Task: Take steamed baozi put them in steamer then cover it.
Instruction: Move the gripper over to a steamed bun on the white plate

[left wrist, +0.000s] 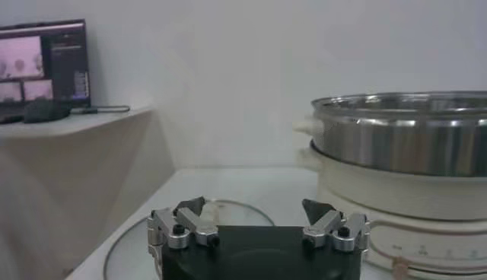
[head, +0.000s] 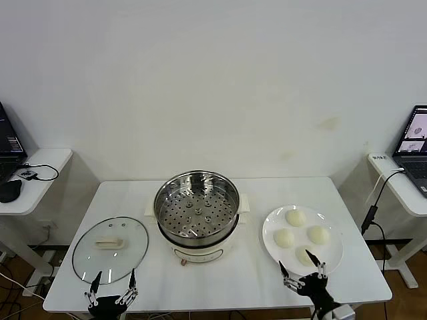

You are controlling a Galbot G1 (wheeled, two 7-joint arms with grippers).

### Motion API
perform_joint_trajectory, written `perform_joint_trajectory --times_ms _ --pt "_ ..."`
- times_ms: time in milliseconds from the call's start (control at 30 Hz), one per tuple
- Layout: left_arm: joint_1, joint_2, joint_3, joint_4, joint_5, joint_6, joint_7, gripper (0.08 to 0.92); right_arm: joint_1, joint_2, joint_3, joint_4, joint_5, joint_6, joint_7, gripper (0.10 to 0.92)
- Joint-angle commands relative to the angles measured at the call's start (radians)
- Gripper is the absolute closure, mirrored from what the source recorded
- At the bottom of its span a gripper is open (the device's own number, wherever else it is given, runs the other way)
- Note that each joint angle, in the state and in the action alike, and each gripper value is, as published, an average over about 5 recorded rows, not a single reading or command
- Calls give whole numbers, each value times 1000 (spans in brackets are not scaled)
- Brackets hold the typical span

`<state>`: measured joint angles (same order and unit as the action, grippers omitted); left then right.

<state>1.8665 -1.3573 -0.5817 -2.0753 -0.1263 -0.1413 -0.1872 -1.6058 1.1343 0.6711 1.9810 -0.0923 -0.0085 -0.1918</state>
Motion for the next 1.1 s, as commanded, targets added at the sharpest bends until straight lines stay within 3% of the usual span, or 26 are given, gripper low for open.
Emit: perform_joint_trajectory --times_ms 33,367,667,933,1100 --pt "-3 6 -3 -11 26 18 18 177 70 -72 35 4 -151 -21 16 202" --pt "-29 9 7 -15 36 -2 35 177 422 -365 -69 -197 -399 -94 -246 203" --pt "-46 23 8 -4 24 -28 41 177 894 -577 -436 -415 -379 -62 -586 203" --pt "-51 31 -12 -3 0 -32 38 177 1306 -572 -890 -638 -288 -33 -872 203" --pt "-49 34 -19 -5 -4 -31 38 177 1451 -550 -1086 -712 -230 -29 -977 202"
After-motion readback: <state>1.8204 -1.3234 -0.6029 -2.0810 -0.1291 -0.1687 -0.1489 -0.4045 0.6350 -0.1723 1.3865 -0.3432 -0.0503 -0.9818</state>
